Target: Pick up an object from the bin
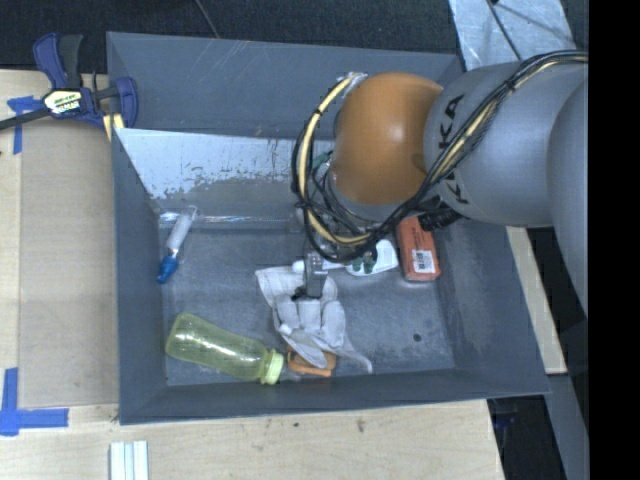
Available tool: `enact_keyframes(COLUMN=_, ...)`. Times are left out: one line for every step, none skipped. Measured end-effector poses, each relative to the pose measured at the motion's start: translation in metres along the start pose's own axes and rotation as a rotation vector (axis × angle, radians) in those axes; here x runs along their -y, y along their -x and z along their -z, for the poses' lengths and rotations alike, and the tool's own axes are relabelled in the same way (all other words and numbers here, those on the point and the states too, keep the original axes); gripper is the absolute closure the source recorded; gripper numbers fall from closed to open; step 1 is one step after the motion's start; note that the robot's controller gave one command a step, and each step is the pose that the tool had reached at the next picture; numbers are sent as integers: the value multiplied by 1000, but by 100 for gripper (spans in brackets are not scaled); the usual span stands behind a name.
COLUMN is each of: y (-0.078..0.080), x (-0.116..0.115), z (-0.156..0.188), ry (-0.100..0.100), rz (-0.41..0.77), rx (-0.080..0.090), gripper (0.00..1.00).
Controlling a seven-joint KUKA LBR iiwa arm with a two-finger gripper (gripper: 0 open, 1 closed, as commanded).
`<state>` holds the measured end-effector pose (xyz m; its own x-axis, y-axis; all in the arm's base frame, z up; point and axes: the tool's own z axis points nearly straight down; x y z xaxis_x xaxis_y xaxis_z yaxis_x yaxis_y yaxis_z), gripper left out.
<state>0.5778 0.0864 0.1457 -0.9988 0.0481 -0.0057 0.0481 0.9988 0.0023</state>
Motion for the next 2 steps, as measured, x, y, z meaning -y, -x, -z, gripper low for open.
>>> enact_keyframes(y=19, x=39, z=-57, ry=-2, rz=-16, rx=2, gripper=0)
enact_keyframes(y=12, x=6, z=-71, ry=0, rz=40, rx=3, gripper=100)
